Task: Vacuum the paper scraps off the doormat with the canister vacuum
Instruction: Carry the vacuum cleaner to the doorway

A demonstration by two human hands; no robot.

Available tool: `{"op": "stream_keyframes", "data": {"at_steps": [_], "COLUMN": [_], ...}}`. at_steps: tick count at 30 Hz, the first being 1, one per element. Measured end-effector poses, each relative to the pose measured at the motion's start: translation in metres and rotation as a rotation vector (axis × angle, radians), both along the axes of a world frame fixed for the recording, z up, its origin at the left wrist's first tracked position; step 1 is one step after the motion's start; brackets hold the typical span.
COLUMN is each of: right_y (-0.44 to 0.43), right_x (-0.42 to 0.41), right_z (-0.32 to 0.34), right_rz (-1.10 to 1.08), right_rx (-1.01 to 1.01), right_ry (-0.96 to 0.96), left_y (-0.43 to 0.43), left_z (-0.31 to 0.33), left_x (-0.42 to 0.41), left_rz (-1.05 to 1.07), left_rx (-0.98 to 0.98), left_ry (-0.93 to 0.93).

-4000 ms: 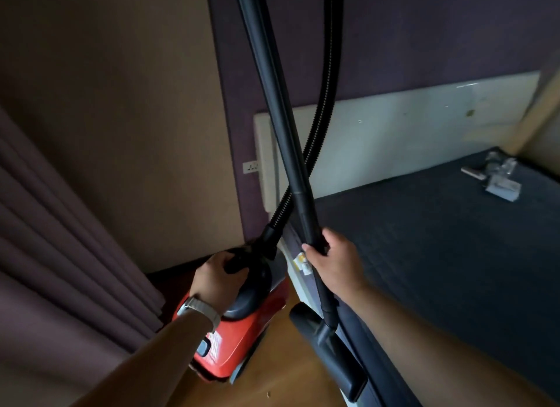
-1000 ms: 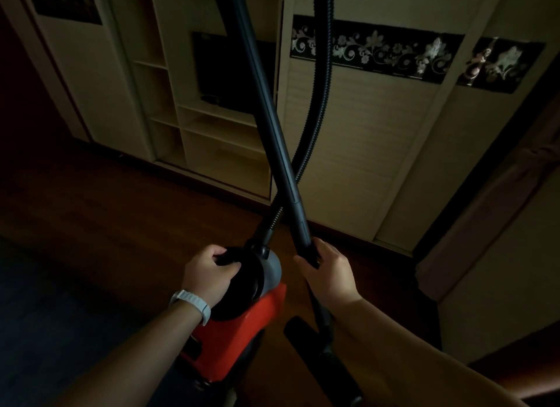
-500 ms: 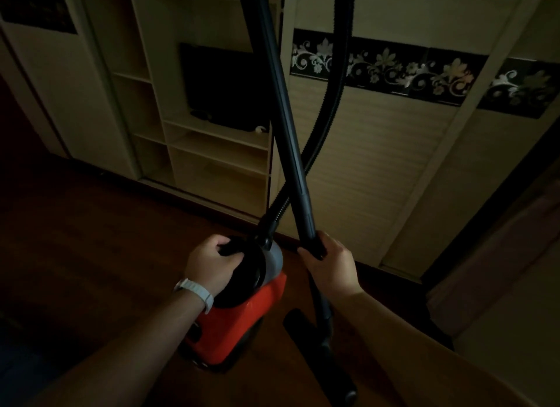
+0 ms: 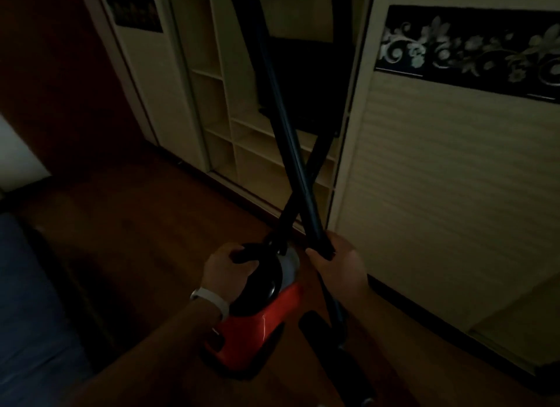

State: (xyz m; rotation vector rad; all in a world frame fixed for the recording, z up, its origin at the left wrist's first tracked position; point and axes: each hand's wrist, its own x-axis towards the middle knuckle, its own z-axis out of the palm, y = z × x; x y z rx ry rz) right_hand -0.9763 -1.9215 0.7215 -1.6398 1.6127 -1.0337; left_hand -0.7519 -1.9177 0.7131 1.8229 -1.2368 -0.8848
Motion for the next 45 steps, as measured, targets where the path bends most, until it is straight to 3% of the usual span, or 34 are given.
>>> {"op": "stream_keyframes", "data": {"at_steps": [5, 16, 26, 36, 40, 45], "right_y": [-0.096, -0.249, -0.356, -0.445, -0.479, -0.528], "right_x": [-0.002, 0.091, 0.276, 0.445, 0.510, 0.598], "right_z": [0.001, 0.006, 0.012, 0.031, 0.026, 0.009], "right_rz": [0.082, 0.238, 0.319, 0.448, 0.504, 0.616], "right_rx": [-0.026, -0.020, 0.047, -0.005, -0.007, 0.060], "right_ry": [-0.071, -0.147, -0.206, -0.272, -0.210, -0.280], "left_y": [-0.062, -0.169, -0.277, -0.344, -0.363, -0.396], "left_z": [0.006, 0.012, 0.006, 0.033, 0.029, 0.018], "left_x": [0.000, 0.068, 0.234, 0.409, 0.469, 0.539], "left_rz": [0.196, 0.317, 0.361, 0.498, 0.560, 0.645], "left_rx": [0.009, -0.024, -0.060, -0.102, -0.092, -0.049], "left_ry": [0.038, -0.014, 0.069, -0.060, -0.113, -0.144]}}
